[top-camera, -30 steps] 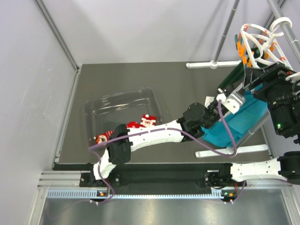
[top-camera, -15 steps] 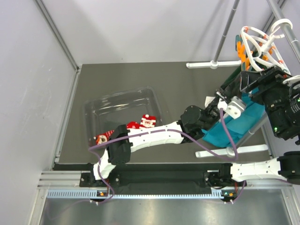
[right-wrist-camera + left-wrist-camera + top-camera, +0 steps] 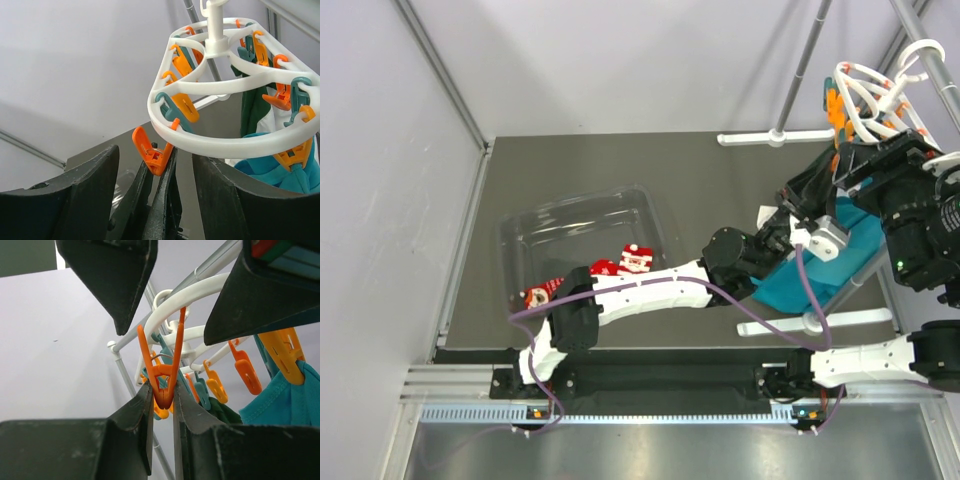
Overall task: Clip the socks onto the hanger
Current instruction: Open the clamp at the hanger.
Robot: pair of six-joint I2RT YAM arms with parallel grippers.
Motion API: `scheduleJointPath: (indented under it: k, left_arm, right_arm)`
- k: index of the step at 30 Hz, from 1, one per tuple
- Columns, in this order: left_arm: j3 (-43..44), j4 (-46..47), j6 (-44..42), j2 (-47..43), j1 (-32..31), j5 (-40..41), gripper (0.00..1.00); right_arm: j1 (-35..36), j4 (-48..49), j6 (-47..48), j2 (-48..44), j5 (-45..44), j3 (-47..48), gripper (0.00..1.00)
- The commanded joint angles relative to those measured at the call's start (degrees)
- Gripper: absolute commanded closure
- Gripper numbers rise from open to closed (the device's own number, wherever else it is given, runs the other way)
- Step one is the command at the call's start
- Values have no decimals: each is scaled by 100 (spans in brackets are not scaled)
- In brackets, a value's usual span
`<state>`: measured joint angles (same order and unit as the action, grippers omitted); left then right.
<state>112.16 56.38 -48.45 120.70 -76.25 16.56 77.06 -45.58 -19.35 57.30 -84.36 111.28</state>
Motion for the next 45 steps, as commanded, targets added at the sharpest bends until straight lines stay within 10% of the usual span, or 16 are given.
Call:
scheduleJointPath:
  k: [1, 21, 30, 34, 37, 41, 45]
  left_arm:
    - [192, 295, -454, -30, -145, -267, 100]
    - [456, 567, -1079, 252, -303, -311, 100]
    - [456, 611, -1053, 243, -321, -302, 100]
    - [456, 637, -1044, 243, -321, -293, 100]
    - [430, 672, -939, 225, -329, -144, 85]
    - [79, 717, -535, -99, -329, 346, 33]
    - [-964, 216, 849, -941, -312, 795, 22]
  right_arm:
    - [-50, 952, 580, -17, -450, -133, 41]
    - [-50, 4848, 3280, -773, -1065, -1874, 47]
    - [-50, 4918, 3385, -720, -1048, -1795, 67]
    - [-50, 4971, 3535, -606, -1057, -1707, 91]
    - [-50, 5006, 3561, -588, -1048, -1663, 100]
    - [-42, 5015, 3561, -650, -1048, -1777, 100]
    - [-50, 5033, 3570, -755, -1048, -1909, 100]
